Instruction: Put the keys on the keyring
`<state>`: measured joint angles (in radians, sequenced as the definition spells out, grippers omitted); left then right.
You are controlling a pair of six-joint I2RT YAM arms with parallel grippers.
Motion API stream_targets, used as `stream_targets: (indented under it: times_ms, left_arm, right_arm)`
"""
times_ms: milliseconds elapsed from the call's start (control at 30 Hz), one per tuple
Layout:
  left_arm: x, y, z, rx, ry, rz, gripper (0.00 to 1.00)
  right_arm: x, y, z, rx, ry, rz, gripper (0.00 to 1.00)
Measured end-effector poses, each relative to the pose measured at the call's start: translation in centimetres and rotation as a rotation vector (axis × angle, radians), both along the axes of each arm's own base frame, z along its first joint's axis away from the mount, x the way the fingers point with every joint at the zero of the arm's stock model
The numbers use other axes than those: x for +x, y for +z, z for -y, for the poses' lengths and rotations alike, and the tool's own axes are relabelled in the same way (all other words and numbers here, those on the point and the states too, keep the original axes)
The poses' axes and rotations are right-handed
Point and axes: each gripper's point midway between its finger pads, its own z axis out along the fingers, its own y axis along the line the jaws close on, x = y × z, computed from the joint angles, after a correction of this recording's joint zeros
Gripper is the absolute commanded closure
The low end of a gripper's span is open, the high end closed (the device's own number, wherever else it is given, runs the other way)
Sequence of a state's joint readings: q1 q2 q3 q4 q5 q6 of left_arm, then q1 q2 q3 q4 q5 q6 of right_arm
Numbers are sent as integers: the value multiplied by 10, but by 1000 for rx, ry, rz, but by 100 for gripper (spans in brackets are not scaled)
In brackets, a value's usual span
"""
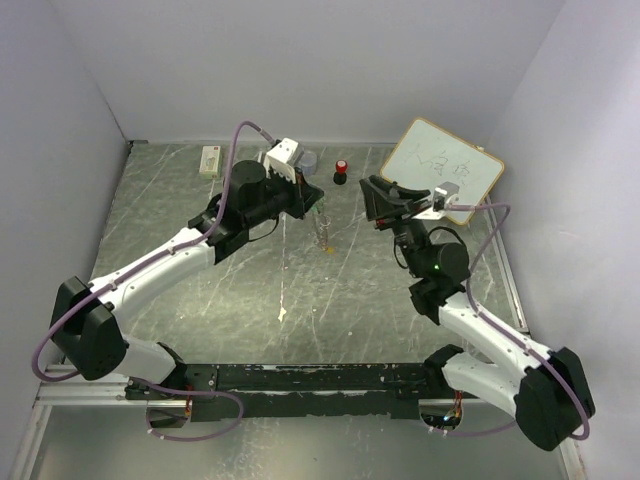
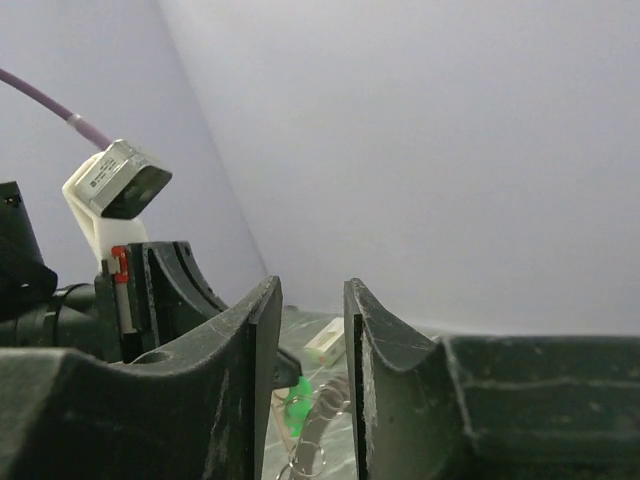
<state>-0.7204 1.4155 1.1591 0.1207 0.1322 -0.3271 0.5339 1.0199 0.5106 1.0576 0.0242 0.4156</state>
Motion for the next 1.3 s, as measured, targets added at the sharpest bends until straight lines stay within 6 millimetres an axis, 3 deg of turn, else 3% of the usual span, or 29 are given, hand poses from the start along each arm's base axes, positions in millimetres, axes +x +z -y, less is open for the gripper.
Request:
stream_targets:
  times_ms: [133, 300, 400, 600, 1000, 1300]
  left_arm:
    - [0, 2, -3, 46, -11, 20, 93]
    - [-5, 14, 1, 85, -65, 58, 93]
    - [-9, 19, 4, 96, -107, 79, 93]
    - [-17, 18, 9, 126, -176, 85, 93]
    - [-21, 7, 13, 178, -235, 69, 93]
    - [-24, 4, 16, 189, -269, 62, 93]
  right_arm:
    - [1, 13, 2, -133, -54, 34, 68]
    - [16, 10, -16, -378, -45, 18, 64]
    - [24, -1, -29, -528, -9, 14, 59]
    - [27, -45, -41, -752, 61, -26, 60]
    - [8, -79, -50, -937, 196, 25, 60]
    - [1, -85, -54, -968, 242, 49, 65]
